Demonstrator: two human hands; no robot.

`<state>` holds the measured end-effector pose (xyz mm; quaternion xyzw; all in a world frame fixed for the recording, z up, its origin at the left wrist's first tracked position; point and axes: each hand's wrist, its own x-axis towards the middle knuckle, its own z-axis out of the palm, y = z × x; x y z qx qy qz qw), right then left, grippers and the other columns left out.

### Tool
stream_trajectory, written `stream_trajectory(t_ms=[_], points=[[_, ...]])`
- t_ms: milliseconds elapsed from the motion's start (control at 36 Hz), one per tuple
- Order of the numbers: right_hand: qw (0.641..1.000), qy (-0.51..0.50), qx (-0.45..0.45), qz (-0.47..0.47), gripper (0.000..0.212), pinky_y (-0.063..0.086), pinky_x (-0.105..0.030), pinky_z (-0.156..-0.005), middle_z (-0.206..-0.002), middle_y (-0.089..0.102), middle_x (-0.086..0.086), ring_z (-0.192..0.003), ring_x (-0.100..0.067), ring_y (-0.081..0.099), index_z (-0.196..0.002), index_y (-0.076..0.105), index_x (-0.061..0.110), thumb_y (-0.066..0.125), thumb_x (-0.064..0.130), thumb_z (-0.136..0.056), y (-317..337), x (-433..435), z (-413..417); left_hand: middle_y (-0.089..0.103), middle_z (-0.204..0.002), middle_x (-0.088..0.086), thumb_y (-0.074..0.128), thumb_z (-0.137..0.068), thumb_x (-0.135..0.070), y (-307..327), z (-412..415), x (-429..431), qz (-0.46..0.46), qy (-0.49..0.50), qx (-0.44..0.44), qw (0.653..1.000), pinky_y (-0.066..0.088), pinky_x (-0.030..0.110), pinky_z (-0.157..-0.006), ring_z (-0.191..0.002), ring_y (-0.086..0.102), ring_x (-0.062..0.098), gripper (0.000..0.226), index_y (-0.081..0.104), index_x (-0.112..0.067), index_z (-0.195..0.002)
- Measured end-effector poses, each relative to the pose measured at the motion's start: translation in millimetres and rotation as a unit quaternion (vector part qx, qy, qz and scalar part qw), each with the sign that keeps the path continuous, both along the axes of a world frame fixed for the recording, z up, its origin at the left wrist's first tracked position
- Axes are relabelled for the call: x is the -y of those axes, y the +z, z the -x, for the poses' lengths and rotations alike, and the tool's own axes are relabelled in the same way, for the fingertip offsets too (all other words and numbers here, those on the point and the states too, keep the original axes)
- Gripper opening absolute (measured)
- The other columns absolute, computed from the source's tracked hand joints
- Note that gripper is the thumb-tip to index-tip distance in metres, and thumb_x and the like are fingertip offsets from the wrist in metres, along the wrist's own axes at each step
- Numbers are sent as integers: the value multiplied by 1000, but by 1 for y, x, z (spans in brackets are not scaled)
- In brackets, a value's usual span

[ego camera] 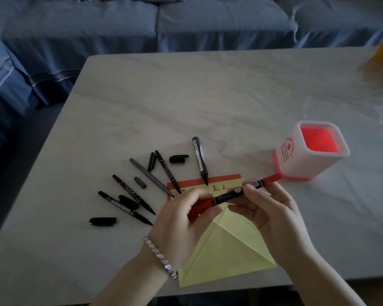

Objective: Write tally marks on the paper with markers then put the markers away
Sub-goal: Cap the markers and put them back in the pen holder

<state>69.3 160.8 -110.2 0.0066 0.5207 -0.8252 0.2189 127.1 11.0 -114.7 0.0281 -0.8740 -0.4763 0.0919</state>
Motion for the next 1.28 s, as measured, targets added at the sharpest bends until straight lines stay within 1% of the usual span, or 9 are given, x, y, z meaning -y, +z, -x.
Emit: stream_trajectory(t_ms=[389, 556, 722, 806, 889, 972, 1056, 1194, 1278], points=[[999, 12, -20, -22, 48, 50, -19, -54, -64, 67, -8, -56, -15, 61, -65, 68, 12, 88, 43, -34, -7, -8, -3, 69, -80, -12, 69, -63, -45, -3, 14, -14, -115, 32, -70, 990, 55, 24, -53, -60, 65, 4, 14, 67, -34, -72], [999, 16, -23, -33, 18, 50, -20, -54, -60, 66, -9, -54, -16, 61, -62, 68, 12, 76, -1, -51, -6, -13, -3, 69, -75, -8, 67, -62, -44, -5, 13, -22, -117, 61, -67, 989, 55, 27, -54, -61, 65, 7, 15, 66, -31, -69], [998, -2, -38, -43, 18, 52, -21, -58, -63, 68, -7, -58, -15, 63, -64, 69, 12, 83, 17, -54, -5, -22, 0, 68, -69, -9, 74, -64, -29, -3, 20, -32, -130, 55, -13, 990, 53, 21, -57, -61, 64, 5, 11, 64, -30, -65], [992, -25, -65, -102, 9, 53, -23, -59, -63, 69, -8, -59, -17, 63, -69, 65, 4, 67, -4, -70, -3, -29, 7, 68, -68, -3, 74, -73, -17, -1, 32, -34, -136, 13, 60, 989, 52, 22, -61, -65, 64, 7, 14, 62, -20, -69], [958, -95, -194, -191, 9, 53, -19, -60, -66, 71, 1, -61, -11, 66, -74, 65, 4, 67, -5, -74, 5, -37, 14, 63, -79, -11, 62, -84, -17, 3, 50, -35, -62, -82, 76, 992, 43, 8, -64, -73, 59, -4, 6, 57, -21, -83], [886, -258, -285, -261, 11, 54, -27, -66, -69, 71, 10, -67, -15, 68, -77, 65, 28, 74, 32, -72, 10, -60, 30, 55, -96, -13, 55, -88, -14, 5, 72, -27, 45, -78, 40, 995, 36, -1, -73, -84, 51, -9, 20, 52, -20, -106], [826, -380, -323, -264, 7, 54, -45, -73, -77, 68, -4, -75, -33, 67, -83, 62, 33, 67, 34, -79, 15, -84, 51, 55, -112, 0, 58, -85, -12, 1, 89, -8, 162, -9, 5, 987, 40, 18, -90, -101, 50, 6, 34, 49, -12, -119], [764, -374, -337, -402, 12, 39, 0, -68, -83, 61, -15, -70, 10, 58, -85, 67, 19, 64, 8, -80, 4, -97, 79, 56, -119, 5, 52, -87, -10, -15, 103, 24, 289, 77, 89, 950, 40, 34, -93, -110, 51, 22, 32, 51, -10, -118], [759, -343, -295, -468, 8, 36, 2, -64, -81, 66, -16, -64, -6, 56, -85, 67, 6, 63, 11, -80, -8, -96, 91, 51, -126, 2, 46, -90, -14, -28, 108, 36, 399, 73, 166, 899, 35, 35, -93, -116, 44, 22, 33, 46, -15, -123]])
